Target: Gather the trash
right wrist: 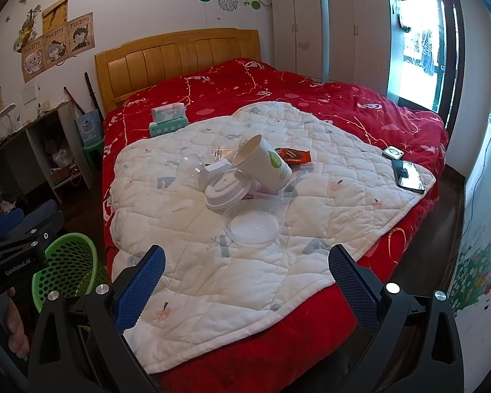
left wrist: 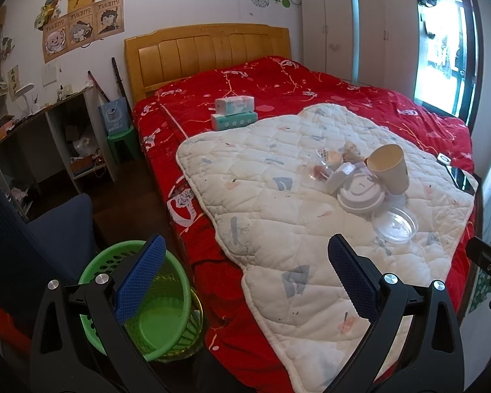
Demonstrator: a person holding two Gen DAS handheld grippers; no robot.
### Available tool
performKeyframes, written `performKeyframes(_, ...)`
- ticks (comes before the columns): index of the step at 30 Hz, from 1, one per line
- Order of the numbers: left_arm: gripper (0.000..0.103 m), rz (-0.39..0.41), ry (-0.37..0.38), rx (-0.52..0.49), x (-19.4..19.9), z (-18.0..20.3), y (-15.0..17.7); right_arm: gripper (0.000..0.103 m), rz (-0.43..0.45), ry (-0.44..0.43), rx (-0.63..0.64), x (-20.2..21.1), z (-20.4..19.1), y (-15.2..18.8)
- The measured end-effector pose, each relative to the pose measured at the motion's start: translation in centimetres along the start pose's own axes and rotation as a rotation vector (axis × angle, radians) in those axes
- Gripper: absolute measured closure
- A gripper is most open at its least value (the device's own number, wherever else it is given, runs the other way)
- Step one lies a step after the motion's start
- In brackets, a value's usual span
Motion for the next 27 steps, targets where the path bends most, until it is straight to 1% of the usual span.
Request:
performKeyframes(11,0.005,-0.024,0.002,0.013,-0.8,0.4,-0.5,0.006,-0.004,0.003,0.012,-0.3,0.0,-0.3)
performKeyframes(23,0.005,-0.04,0.011,0.011,-1.4,0.7,-1.3,0.006,-0.022,0.01,0.087,-1.8,-0.3,-2.0)
performKeyframes(27,0.005,-0.037,-0.007,0.0,-1.7,0.6,-2.0,0.006,-0.033,0.002,0.118,-2.5,-0.2,-2.9)
Point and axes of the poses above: each gripper's, at about its wrist camera, not at the fingertips, and x roughly against the way its jaws point, z to its right, y to its underside, the point moved 2 cm from there along -x, roughly the way its jaws point, and after that the axes turned 15 degrees about -z, right-handed, at the moved point
